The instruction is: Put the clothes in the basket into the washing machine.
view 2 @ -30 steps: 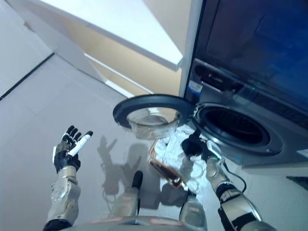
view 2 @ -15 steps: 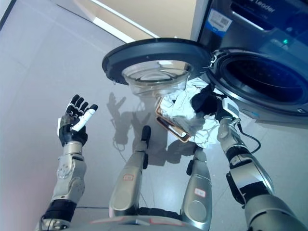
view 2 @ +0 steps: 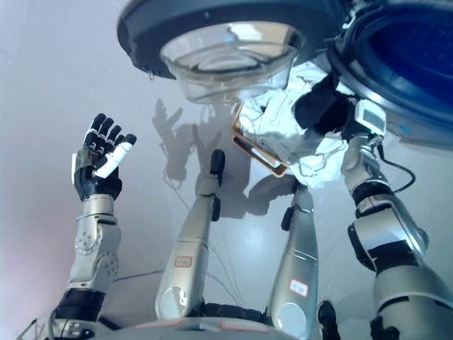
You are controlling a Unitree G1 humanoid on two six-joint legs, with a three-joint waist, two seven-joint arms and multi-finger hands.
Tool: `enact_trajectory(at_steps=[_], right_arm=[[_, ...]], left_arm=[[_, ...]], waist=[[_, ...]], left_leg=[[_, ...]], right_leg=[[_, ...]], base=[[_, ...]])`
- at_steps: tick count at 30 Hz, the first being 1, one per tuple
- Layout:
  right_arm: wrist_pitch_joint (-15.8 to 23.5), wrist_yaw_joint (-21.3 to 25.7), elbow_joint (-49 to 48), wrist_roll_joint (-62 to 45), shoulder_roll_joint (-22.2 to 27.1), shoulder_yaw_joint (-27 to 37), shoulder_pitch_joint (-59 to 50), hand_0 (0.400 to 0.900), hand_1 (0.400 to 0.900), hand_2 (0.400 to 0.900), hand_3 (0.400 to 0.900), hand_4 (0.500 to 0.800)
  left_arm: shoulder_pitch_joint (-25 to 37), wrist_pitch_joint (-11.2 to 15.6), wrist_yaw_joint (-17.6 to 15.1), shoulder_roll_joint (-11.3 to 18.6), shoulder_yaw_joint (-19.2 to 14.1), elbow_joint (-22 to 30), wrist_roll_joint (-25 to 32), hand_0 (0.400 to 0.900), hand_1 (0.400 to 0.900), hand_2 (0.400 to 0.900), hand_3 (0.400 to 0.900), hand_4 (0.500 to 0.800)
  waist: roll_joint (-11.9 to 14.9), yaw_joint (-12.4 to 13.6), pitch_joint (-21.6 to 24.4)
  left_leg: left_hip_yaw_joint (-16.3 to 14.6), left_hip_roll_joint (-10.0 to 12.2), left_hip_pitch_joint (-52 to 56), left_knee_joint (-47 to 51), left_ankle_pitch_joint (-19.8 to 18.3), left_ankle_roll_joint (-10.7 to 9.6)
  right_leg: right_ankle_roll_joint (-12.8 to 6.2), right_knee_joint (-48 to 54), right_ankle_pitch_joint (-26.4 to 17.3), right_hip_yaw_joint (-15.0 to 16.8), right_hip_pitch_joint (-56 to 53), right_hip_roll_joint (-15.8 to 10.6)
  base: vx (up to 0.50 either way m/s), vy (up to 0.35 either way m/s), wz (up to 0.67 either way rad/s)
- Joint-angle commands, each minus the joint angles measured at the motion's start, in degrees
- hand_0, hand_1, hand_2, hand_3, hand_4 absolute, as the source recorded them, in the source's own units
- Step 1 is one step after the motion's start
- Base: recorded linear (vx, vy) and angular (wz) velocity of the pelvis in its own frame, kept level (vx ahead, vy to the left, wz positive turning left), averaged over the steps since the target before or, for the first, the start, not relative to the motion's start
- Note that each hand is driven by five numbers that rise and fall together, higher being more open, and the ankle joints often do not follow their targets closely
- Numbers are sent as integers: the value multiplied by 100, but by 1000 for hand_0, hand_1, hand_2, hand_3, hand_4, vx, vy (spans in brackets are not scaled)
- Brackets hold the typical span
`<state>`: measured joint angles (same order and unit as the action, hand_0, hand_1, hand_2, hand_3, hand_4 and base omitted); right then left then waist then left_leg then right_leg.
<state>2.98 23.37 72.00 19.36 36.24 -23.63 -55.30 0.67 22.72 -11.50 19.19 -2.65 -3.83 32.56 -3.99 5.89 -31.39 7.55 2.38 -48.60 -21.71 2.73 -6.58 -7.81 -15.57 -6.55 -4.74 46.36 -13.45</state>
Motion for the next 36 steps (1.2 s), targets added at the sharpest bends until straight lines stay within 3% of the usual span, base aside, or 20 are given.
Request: enact_trajectory(at_steps=[1,5,6,15,16,17,19,29,34,36], right_arm=[[-93,404,185,172,660,-563,-397,900,900,900,900,800],[-90,448,223,63,827,-615,-624,900,900,900,900,800],[-60,471,200,15,835,-626,-581,900,900,900,900,800],[94,737,-108,-174,905,-699,-812,900,900,900,900,800],[100,745,-141,-183,894,-723,-874,873,873,873,873,784],[116,761,-166,-191,881,-736,-909,612,612,612,612,627],[120,783,-130,-188,855,-753,-948,400,400,400,400,500],[162,874,-70,-234,747,-730,-1007,400,400,400,400,500],[248,896,-76,-433,695,-525,-948,400,400,400,400,500],[449,958,-333,-910,560,-145,-855,400,400,400,400,500]], left_arm=[[-338,681,-174,340,-366,966,-74,900,900,900,900,800],[-408,689,-245,359,-377,1294,-79,900,900,900,900,800],[-427,709,-278,361,-377,1325,-91,900,900,900,900,800],[-437,924,-466,540,-395,1781,-108,900,900,900,900,800],[-438,940,-496,556,-405,1789,-79,900,900,900,900,800],[-420,951,-503,567,-391,1818,-49,900,900,900,900,800],[-411,967,-532,583,-353,1824,-22,900,900,900,900,800],[-276,1043,-549,649,-293,1756,93,900,900,900,900,800],[-105,1094,-552,648,-291,1573,128,900,900,900,900,800],[7,1123,-593,598,-308,1393,118,900,900,900,900,800]], waist=[[-263,-46,160],[-298,-4,160],[-300,-14,160],[-417,79,160],[-441,88,160],[-459,90,160],[-486,94,160],[-524,102,160],[-526,61,160],[-506,15,160]], left_leg=[[0,-391,-376,418,184,506],[-2,-451,-954,121,110,532],[13,-485,-1010,-29,-107,516],[16,-590,-2059,-384,-131,522],[15,-606,-2155,-466,-143,528],[12,-635,-2257,-542,-154,538],[1,-654,-2382,-637,-178,550],[-88,-611,-2454,-564,-136,551],[-128,-616,-2293,-477,-104,548],[-153,-577,-2095,-332,-61,537]], right_leg=[[139,-862,381,156,585,110],[153,-1207,446,209,1179,100],[114,-1418,664,263,1259,83],[95,-1879,720,356,2294,9],[100,-1962,731,364,2410,9],[108,-2055,742,384,2521,30],[121,-2158,750,418,2667,28],[124,-2073,700,456,2779,32],[132,-1946,678,463,2623,58],[135,-1788,660,472,2431,83]], base=[[-48,3,5],[-15,0,3],[52,5,8],[-12,15,3],[-39,31,-1],[-32,39,-2],[-23,33,-2],[-9,10,-4],[-6,0,-3],[6,-8,-9]])
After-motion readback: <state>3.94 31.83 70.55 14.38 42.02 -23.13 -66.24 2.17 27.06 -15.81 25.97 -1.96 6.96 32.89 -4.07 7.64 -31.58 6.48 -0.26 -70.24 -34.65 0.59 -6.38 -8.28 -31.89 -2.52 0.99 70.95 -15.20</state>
